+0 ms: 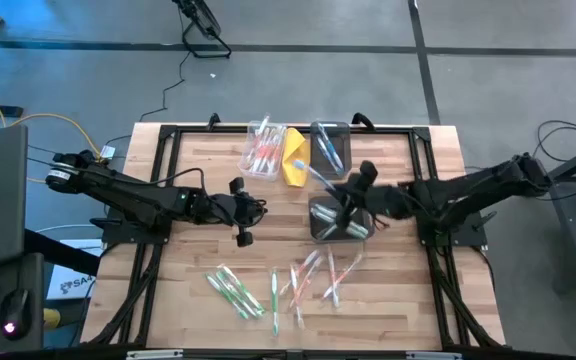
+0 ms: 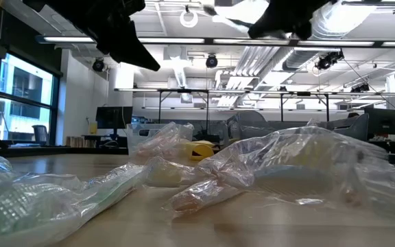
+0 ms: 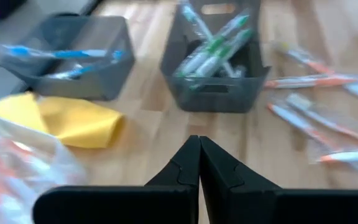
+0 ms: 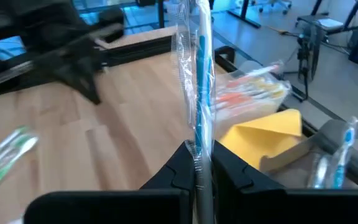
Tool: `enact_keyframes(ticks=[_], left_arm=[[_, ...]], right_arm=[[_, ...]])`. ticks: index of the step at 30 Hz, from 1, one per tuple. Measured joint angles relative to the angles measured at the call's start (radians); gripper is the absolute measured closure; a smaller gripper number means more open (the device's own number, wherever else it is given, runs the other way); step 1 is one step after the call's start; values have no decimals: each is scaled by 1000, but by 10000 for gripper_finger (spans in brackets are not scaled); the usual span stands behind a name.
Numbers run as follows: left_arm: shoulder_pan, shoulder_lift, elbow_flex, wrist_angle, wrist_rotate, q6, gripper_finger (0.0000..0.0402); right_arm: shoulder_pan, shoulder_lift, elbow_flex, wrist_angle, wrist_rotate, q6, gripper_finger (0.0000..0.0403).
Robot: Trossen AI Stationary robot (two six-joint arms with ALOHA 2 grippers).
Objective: Pick & Place Toothbrushes
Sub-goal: Put the blue toothbrush into the top black transparent bin
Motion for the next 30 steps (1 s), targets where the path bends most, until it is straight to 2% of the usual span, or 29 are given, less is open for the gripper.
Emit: enact_keyframes(ticks=[10,16,22,30], left_arm=[[8,0,0,0,-162,70,401],[98,0,0,1,-125,130,401],[242,0,0,26,-4,191,401],[360,0,0,25,9,196,401]], right_arm=[[-295,5,0,96,-313,-112,385],[-414,17,0,99,-359,-124,385],[-518,68,0,110,-431,-122,385],[-594,220,0,110,-454,-120,385]])
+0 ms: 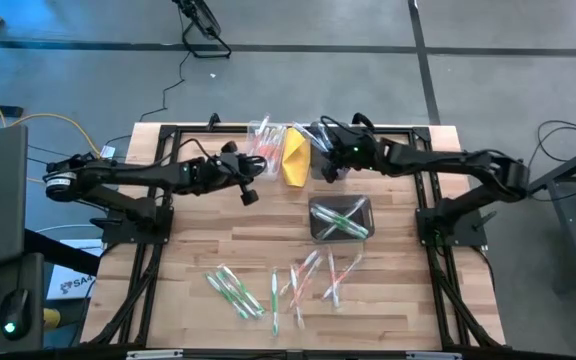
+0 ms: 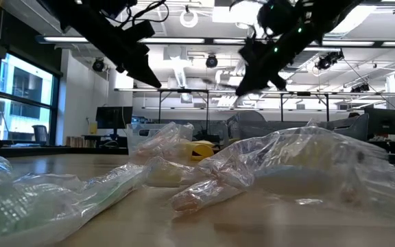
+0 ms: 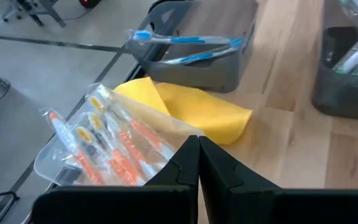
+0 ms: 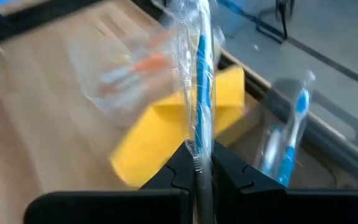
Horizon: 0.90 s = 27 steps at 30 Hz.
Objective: Pick & Place Toothbrushes
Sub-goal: Put the blue toothbrush into the top black transparent bin
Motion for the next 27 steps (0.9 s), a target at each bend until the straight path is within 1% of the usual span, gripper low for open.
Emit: enact_keyframes(ticks=[2,6,10,13,19,21,24,27], left_arm=[[9,0,0,0,2,0,401],[6,0,0,0,1,0,401],[7,0,0,-1,2,-7,401],[7,0,0,-2,1,-11,401],[7,0,0,-1,1,-11,401],[7,0,0,-1,1,-11,401],[7,0,0,-1,1,-12,401],[7,0,0,-2,1,-14,401]], right_arm=[[-22,32,0,0,7,13,385],[-67,86,0,-14,81,83,385],[-109,127,0,-44,69,155,385],[-127,150,0,-64,51,179,385],[-134,168,0,-87,53,202,381],[-134,169,0,-86,55,203,371],[-134,169,0,-79,60,180,344],[-133,169,0,-79,114,177,314]])
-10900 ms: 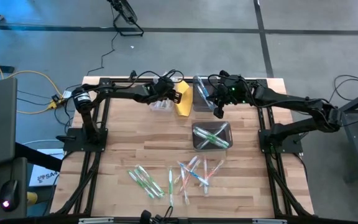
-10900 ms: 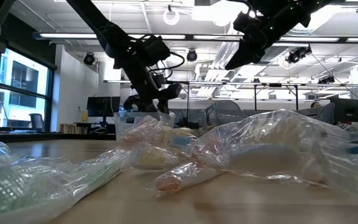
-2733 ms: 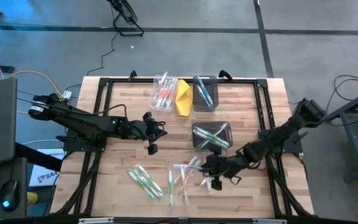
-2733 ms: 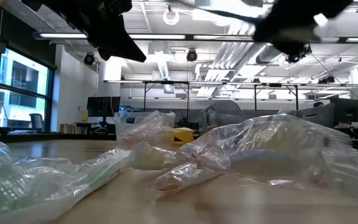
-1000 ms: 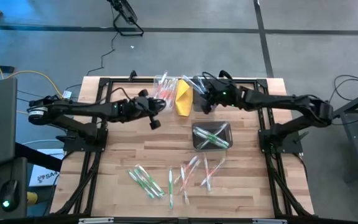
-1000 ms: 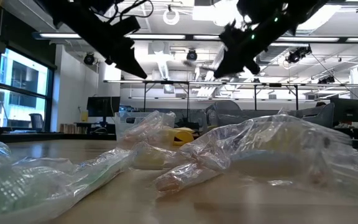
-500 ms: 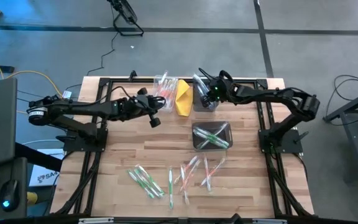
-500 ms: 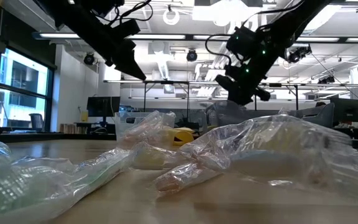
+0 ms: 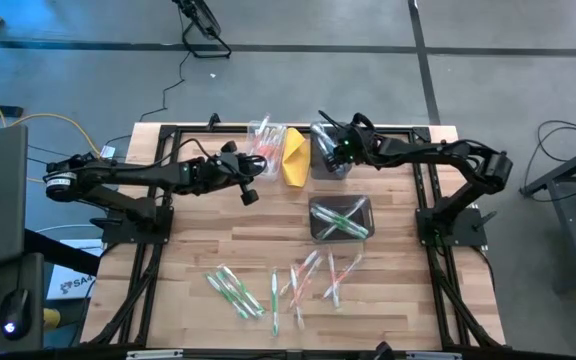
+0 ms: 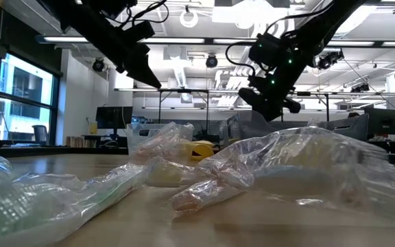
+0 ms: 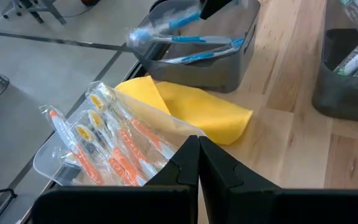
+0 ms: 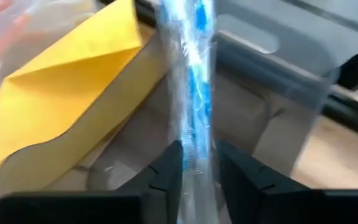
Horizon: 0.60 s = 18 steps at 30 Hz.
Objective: Pick & Place Toothbrushes
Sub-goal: Put the blue toothbrush into the top black transparent bin, then put the orange toothbrush into the transparent bin
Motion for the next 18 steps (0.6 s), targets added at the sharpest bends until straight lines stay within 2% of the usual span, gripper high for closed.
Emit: enact_keyframes(ticks=[5,8,18], left_arm=[[0,0,0,-2,0,0,401],[0,0,0,-8,0,0,401],[0,0,0,-8,0,-23,401]], right_arm=[[0,-4,0,-1,12,-19,263],[1,-25,0,-3,-19,-49,242],[3,-240,0,-12,-197,-85,234]])
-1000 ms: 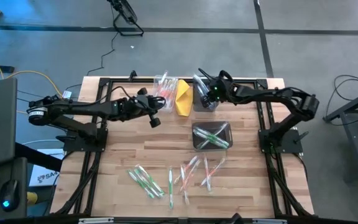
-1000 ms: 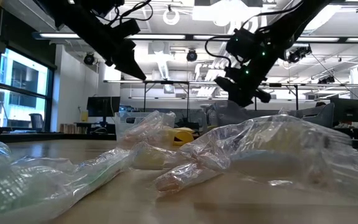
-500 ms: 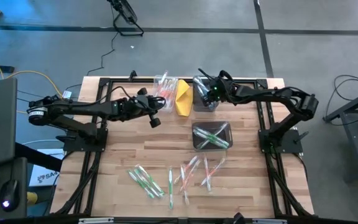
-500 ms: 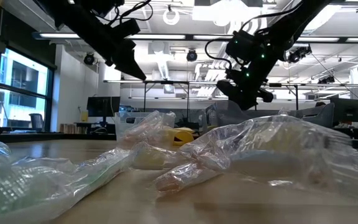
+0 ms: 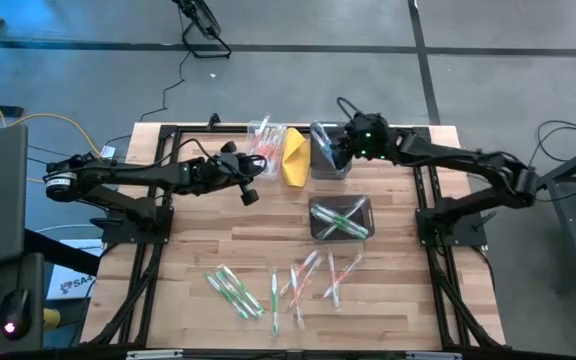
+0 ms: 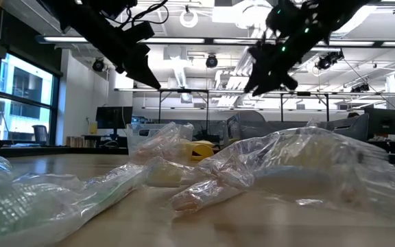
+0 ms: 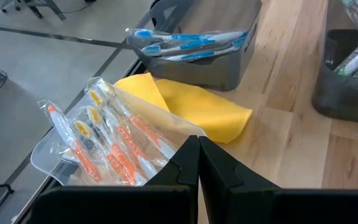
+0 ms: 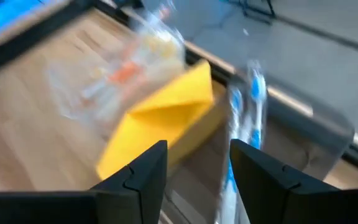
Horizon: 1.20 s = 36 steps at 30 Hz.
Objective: Pick & Place Toothbrushes
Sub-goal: Put the orange toothbrush into the transparent bin
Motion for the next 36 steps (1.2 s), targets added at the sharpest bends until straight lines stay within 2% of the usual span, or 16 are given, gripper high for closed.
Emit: enact_keyframes(ticks=[6,10,15,18,25,32,36], left_arm=[[0,0,0,0,0,0,401],[0,0,0,0,0,2,401],[0,0,0,0,0,2,401],[0,0,0,0,0,2,401],[0,0,0,0,0,2,401],[0,0,0,1,0,2,401],[0,0,0,1,0,2,401]], right_arm=[[0,-146,0,-6,-37,-66,234],[17,-218,0,-20,-121,-152,234],[85,-274,0,-94,-255,-285,234],[149,-277,0,-145,-283,-305,234],[335,-276,0,-209,-262,-260,234],[560,-276,0,-241,-103,-138,235],[685,-238,1,-260,-13,9,249]])
